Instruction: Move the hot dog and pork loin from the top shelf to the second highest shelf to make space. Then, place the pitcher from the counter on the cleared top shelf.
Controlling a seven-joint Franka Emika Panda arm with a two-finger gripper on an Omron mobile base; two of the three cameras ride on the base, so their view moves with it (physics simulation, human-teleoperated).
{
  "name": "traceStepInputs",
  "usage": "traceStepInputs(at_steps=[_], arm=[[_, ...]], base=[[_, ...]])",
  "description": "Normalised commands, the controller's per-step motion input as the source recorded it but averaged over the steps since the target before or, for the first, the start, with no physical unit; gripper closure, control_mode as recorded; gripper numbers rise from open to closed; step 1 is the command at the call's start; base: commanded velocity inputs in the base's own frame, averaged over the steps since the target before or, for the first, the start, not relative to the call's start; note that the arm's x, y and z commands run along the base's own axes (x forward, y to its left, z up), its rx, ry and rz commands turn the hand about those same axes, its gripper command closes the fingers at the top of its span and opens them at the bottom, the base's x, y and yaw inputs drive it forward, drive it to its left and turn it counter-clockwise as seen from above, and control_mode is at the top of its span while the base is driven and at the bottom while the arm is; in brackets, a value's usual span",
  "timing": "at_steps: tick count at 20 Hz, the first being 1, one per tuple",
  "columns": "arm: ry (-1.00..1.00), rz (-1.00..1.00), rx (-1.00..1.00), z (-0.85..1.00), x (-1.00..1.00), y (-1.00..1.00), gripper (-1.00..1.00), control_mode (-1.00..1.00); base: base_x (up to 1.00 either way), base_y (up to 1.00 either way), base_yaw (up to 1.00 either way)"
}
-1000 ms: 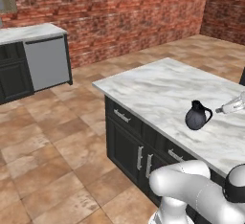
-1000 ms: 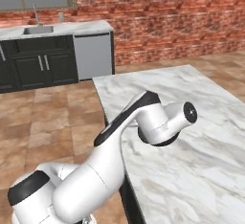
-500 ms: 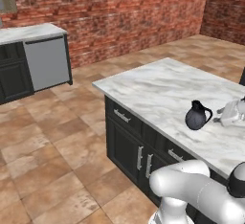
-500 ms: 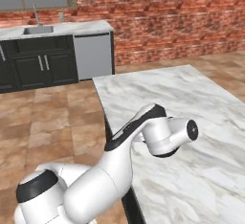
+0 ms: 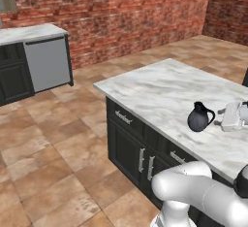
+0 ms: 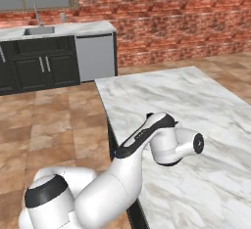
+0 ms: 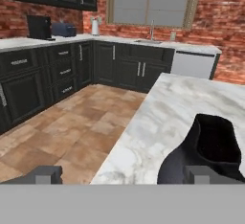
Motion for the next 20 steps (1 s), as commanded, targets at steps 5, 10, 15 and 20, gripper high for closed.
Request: traceStepInputs(at_steps=[5, 10, 15, 20], arm=[[0.0, 0.0, 0.0, 0.0, 0.17, -0.25, -1.0, -1.0], [0.0, 0.0, 0.02, 0.0, 0.23, -0.23, -1.0, -1.0], [0.0, 0.0, 0.07, 0.0, 0.3, -0.17, -1.0, -1.0], [0.01, 0.0, 0.14, 0.0, 0.3, -0.12, -1.0, -1.0]], base=[[0.0, 0.0, 0.0], [0.0, 0.0, 0.0], [0.0, 0.0, 0.0], [0.0, 0.0, 0.0]])
